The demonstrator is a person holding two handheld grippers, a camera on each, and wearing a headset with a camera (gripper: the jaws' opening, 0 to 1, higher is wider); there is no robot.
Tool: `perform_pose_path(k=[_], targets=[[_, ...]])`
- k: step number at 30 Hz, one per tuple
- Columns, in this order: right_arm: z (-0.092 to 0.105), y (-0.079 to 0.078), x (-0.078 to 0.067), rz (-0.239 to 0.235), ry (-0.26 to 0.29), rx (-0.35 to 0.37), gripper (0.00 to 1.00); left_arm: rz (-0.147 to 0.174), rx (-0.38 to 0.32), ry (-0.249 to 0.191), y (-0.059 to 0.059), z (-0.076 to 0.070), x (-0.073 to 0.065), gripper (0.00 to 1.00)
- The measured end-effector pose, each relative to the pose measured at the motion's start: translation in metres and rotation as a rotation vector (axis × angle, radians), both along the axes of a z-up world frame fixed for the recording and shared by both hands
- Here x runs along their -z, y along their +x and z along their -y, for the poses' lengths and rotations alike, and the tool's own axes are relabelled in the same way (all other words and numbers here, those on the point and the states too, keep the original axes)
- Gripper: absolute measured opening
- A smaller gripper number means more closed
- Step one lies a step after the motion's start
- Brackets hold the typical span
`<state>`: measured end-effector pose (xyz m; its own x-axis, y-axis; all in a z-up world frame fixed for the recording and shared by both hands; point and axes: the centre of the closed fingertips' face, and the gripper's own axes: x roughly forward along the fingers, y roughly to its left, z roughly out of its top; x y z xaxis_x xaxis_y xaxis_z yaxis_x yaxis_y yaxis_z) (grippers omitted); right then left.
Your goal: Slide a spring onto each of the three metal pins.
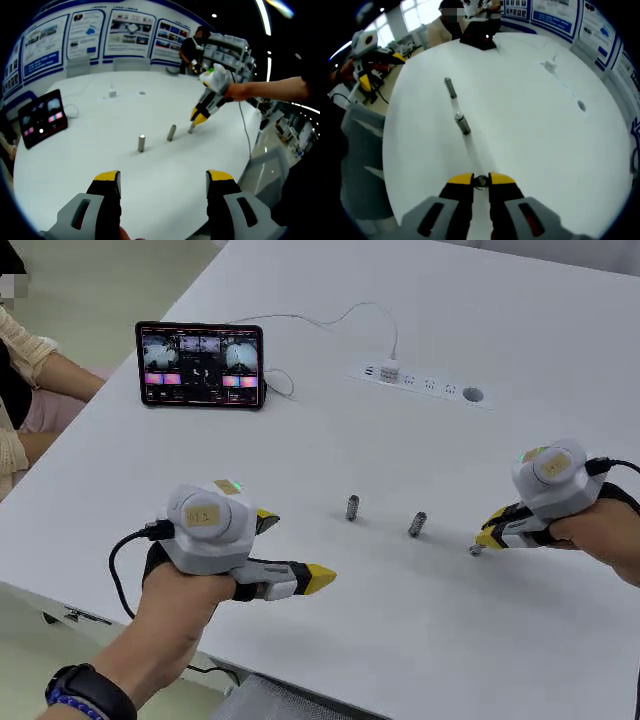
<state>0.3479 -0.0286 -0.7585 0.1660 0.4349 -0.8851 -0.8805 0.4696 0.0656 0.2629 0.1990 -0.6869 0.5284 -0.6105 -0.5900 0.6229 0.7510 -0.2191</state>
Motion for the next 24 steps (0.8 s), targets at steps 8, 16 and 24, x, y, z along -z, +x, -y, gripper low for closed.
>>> perform_pose_path(k=[8,16,24], targets=[[0.001,-0.003,0.011,-0.006,-0.003,0.004,0.13,0.000,0.002,0.000,0.000,0.001,0.000,0.71],[0.001,-0.004,0.018,-0.016,-0.002,0.017,0.13,0.001,0.001,-0.001,0.002,0.002,-0.001,0.72],[0.000,-0.006,0.022,-0.024,0.001,0.024,0.14,0.001,-0.001,-0.004,0.003,0.002,-0.005,0.72]])
